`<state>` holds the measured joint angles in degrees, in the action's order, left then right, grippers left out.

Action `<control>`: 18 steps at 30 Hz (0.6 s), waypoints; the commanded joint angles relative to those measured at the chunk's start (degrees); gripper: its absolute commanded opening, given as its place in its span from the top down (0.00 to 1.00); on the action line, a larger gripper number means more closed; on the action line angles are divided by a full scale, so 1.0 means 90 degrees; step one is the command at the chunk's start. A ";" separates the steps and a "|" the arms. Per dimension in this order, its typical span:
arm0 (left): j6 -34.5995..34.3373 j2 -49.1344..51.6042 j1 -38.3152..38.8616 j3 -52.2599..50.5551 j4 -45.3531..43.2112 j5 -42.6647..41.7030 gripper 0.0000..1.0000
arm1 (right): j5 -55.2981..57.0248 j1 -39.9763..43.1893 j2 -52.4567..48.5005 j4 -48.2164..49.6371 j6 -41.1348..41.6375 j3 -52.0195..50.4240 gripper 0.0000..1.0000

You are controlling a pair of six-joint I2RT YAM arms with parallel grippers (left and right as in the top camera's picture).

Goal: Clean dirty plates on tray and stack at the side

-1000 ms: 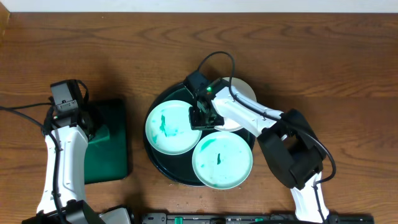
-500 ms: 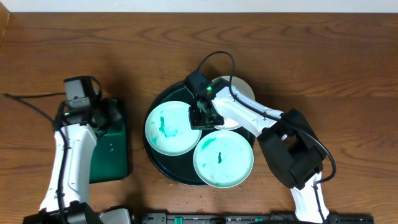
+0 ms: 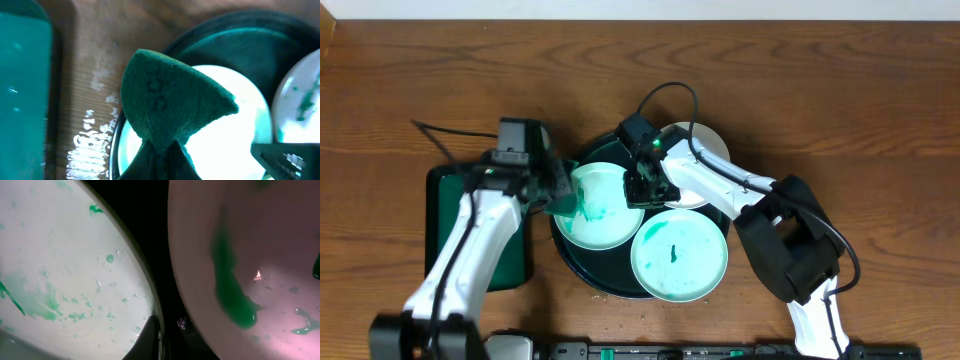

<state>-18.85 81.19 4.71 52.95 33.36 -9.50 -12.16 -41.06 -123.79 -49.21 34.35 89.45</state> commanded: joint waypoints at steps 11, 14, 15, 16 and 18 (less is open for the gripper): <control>-0.0352 0.2586 0.0933 -0.0024 -0.0869 -0.1253 0.93 | 0.0155 -0.0039 -0.0117 -0.0291 -0.0134 -0.0131 0.99; -0.0347 0.2691 0.1064 -0.0024 -0.1052 -0.1649 0.93 | 0.0155 -0.0039 -0.0117 -0.0342 -0.0134 -0.0131 0.99; -0.0347 0.2691 0.1090 -0.0024 -0.1158 -0.1836 0.93 | 0.0155 -0.0039 -0.0117 -0.0342 -0.0134 -0.0131 0.99; -0.0352 0.2684 0.1124 -0.0024 -0.1413 -0.2222 0.93 | 0.0153 -0.0039 -0.0117 -0.0340 -0.0134 -0.0131 0.99; -0.0427 0.2684 0.1129 -0.0024 -0.1598 -0.2582 0.93 | 0.0155 -0.0039 -0.0117 -0.0347 -0.0134 -0.0131 0.99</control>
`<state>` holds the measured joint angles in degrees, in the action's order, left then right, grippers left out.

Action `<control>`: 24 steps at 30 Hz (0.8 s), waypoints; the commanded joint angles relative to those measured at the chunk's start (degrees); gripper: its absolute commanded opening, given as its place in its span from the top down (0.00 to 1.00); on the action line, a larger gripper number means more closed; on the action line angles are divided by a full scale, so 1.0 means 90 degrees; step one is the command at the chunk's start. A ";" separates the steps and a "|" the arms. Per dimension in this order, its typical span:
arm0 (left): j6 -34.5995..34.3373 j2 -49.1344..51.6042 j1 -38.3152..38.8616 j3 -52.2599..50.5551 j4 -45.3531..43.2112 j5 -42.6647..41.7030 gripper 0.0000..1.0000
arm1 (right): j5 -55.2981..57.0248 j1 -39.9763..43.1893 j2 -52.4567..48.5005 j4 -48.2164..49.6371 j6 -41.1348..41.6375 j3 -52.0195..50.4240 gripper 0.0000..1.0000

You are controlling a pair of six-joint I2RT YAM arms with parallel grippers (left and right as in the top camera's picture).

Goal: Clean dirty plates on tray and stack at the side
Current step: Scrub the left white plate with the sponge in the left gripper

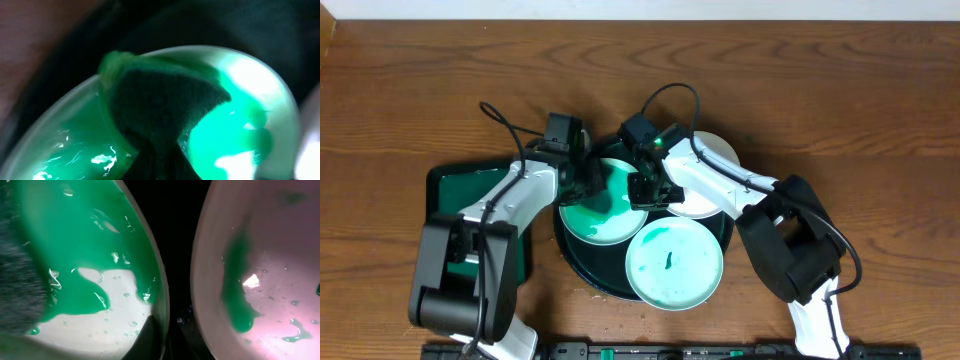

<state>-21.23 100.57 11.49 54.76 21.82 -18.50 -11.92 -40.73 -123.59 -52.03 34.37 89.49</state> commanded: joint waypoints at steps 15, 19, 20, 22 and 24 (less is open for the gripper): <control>-0.0301 0.0529 0.0376 -0.0226 -0.0486 -0.2795 0.93 | 0.0126 -0.0075 -0.0138 -0.0051 -0.0160 -0.0136 0.99; -0.0335 0.0529 0.0376 -0.0226 -0.0444 -0.3065 0.93 | 0.0121 -0.0075 -0.0138 -0.0053 -0.0168 -0.0136 0.99; -0.0345 0.0529 0.0376 -0.0226 -0.0403 -0.3058 0.93 | 0.0100 -0.0075 -0.0138 -0.0053 -0.0192 -0.0136 0.99; -0.0347 0.0529 0.0369 -0.0226 -0.0250 -0.2815 0.93 | 0.0100 -0.0075 -0.0138 -0.0075 -0.0204 -0.0136 0.99; -0.0386 0.0529 0.0369 -0.0226 0.0053 -0.2210 0.93 | 0.0102 -0.0075 -0.0138 -0.0104 -0.0206 -0.0136 0.99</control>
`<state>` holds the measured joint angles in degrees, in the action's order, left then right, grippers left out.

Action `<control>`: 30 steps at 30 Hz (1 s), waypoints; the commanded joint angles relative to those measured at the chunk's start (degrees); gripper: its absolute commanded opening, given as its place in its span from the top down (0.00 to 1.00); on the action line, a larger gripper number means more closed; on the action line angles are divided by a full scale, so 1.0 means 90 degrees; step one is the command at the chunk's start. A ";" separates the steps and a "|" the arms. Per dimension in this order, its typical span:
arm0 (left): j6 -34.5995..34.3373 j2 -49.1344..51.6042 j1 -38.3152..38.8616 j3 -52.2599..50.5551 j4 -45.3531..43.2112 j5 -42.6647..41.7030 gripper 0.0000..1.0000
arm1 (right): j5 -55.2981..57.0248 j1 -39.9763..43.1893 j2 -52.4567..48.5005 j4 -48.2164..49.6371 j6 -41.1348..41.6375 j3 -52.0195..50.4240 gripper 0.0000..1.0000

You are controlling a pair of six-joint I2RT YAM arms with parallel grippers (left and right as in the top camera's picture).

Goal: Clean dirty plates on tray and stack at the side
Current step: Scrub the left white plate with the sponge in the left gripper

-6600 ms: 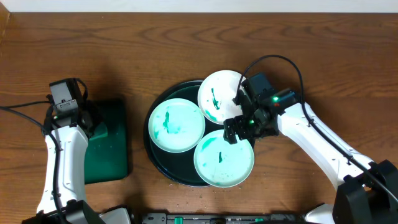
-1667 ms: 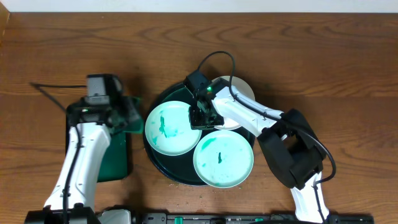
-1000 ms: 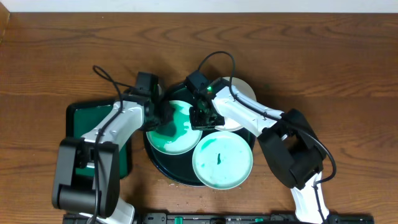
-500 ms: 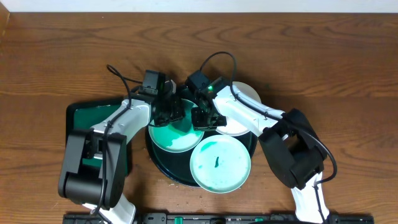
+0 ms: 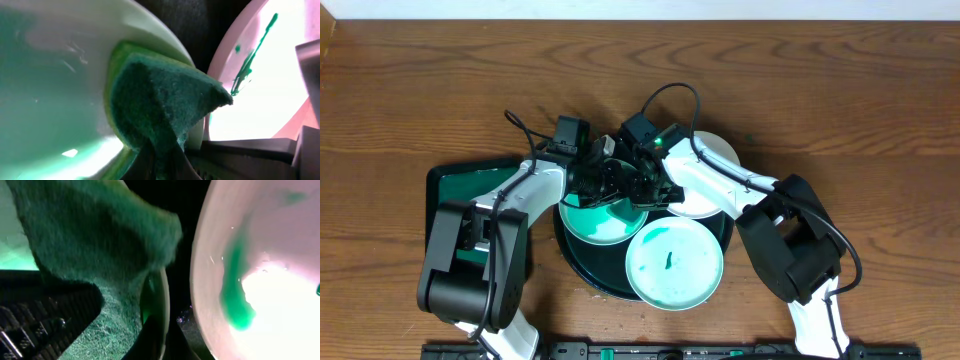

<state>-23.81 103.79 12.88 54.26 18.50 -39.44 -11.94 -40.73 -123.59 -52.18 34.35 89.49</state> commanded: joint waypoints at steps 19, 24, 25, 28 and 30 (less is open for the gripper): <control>-0.0410 -0.0012 0.0214 -0.0163 0.2098 0.4583 0.93 | 0.0109 -0.0068 -0.0138 -0.0187 -0.0253 -0.0136 0.99; -0.0726 -0.0063 0.0214 -0.0163 0.2327 0.5214 0.93 | 0.0109 -0.0068 -0.0138 -0.0180 -0.0253 -0.0136 0.99; -0.0763 -0.0063 0.0214 -0.0163 0.2334 0.5260 0.93 | 0.0109 -0.0068 -0.0138 -0.0180 -0.0253 -0.0136 0.99; -0.0998 -0.0068 0.0214 -0.0163 0.2373 0.5566 0.93 | 0.0109 -0.0068 -0.0138 -0.0182 -0.0253 -0.0136 0.99; -0.1268 -0.0068 0.0214 -0.0158 0.2429 0.5955 0.93 | 0.0109 -0.0068 -0.0138 -0.0189 -0.0253 -0.0136 0.99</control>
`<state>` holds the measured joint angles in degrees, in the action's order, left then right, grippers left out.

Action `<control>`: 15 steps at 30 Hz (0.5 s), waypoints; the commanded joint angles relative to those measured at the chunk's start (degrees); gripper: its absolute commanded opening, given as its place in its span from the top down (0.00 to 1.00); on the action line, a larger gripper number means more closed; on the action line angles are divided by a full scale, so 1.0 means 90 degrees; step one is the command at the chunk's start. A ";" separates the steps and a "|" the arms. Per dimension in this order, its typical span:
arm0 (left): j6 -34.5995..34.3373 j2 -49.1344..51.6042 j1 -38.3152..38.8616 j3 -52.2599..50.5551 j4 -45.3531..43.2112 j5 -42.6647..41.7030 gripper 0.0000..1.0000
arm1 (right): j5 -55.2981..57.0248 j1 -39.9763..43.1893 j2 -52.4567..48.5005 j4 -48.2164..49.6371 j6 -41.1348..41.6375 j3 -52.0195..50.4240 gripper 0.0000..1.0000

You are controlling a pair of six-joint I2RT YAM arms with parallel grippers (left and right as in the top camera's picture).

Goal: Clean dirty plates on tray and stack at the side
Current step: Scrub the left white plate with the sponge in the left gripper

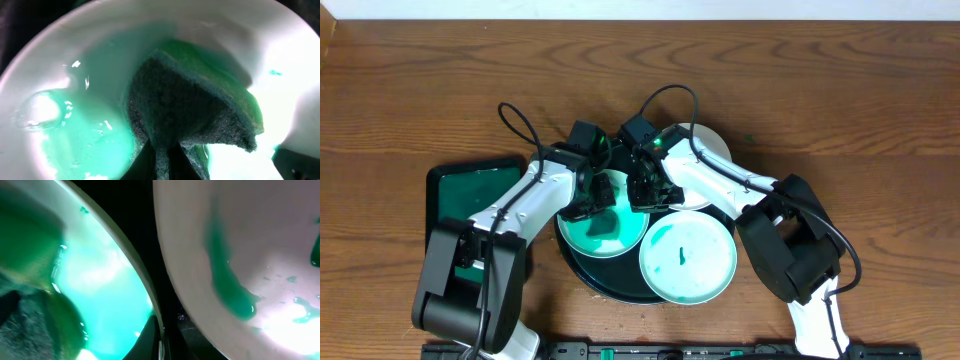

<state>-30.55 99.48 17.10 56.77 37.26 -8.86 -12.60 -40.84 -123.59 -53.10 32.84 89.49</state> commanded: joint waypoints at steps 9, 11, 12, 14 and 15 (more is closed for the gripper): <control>-0.1188 0.0410 -0.0255 -0.0386 0.0406 0.3109 0.93 | 0.0182 -0.0056 -0.0138 -0.0124 -0.0087 -0.0136 0.99; -0.1195 0.0410 -0.0255 -0.0345 0.0403 0.3111 0.93 | 0.0182 -0.0056 -0.0138 -0.0138 -0.0087 -0.0136 0.99; -0.1280 0.0410 -0.0253 -0.0323 0.0406 0.3121 0.93 | 0.0182 -0.0056 -0.0138 -0.0146 -0.0085 -0.0136 0.99; -0.1571 0.0410 -0.0253 -0.0291 0.0408 0.3147 0.93 | 0.0182 -0.0056 -0.0138 -0.0151 -0.0087 -0.0136 0.99; -0.1719 0.0410 -0.0253 -0.0279 0.0406 0.3164 0.93 | 0.0185 -0.0056 -0.0138 -0.0155 -0.0087 -0.0136 0.99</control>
<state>-40.66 99.26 17.43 56.80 39.42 3.73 -13.65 -41.17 -123.59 -52.84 32.84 89.49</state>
